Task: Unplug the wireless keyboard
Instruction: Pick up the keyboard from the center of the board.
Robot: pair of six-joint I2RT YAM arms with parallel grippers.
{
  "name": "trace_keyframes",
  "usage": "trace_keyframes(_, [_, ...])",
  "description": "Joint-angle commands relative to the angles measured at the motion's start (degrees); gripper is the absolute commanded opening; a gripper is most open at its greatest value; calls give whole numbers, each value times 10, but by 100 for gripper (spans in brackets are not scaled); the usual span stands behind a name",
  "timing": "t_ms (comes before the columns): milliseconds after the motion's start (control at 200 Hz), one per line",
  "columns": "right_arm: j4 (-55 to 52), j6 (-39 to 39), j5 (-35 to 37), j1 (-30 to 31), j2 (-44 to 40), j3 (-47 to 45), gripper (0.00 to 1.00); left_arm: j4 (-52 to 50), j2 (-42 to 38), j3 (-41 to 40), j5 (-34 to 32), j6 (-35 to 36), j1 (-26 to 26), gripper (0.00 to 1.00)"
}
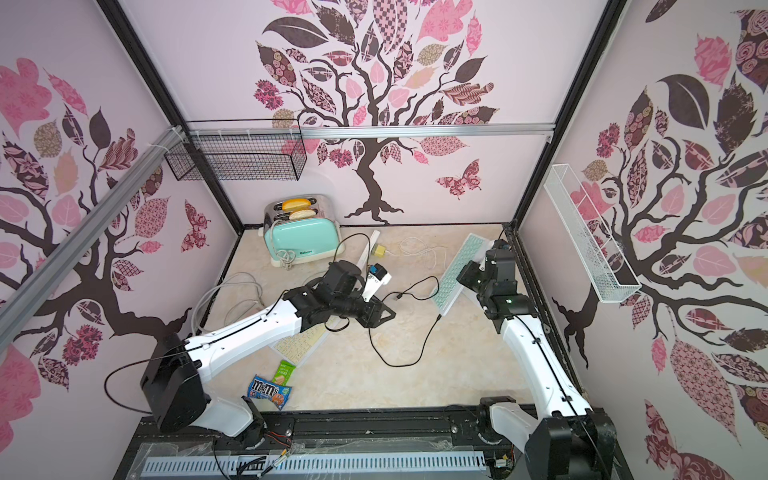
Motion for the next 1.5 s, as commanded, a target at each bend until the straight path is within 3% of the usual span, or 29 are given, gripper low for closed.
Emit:
trace_keyframes(0, [0, -44, 14, 4, -27, 50, 0, 7, -28, -18, -2, -16, 15, 50])
trace_keyframes(205, [52, -29, -129, 5, -28, 88, 0, -12, -65, -8, 43, 1, 33, 52])
trace_keyframes(375, [126, 17, -292, 4, -13, 101, 0, 34, -83, 1, 143, -44, 95, 56])
trace_keyframes(485, [213, 90, -446, 5, 11, 104, 0, 82, -88, 1, 224, -84, 149, 59])
trace_keyframes(560, [286, 165, -511, 5, 28, 93, 0, 117, -85, -1, 273, -118, 185, 64])
trace_keyframes(655, [375, 242, -552, 11, 47, 67, 0, 147, -77, 0, 318, -145, 213, 71])
trace_keyframes(860, [453, 308, -567, 48, 85, 54, 0, 259, -75, -24, 373, -237, 221, 72])
trace_keyframes(1030, [543, 385, -595, 55, 133, 61, 0, 271, -73, -23, 405, -250, 221, 72])
trace_keyframes(1235, [487, 326, -618, 96, 155, 88, 0, 289, -72, -21, 435, -271, 221, 56])
trace_keyframes(1340, [482, 311, -629, 115, 161, 101, 0, 290, -70, -21, 442, -278, 221, 41])
trace_keyframes(1495, [480, 312, -636, 116, 178, 119, 0, 296, -77, -21, 440, -289, 221, 8])
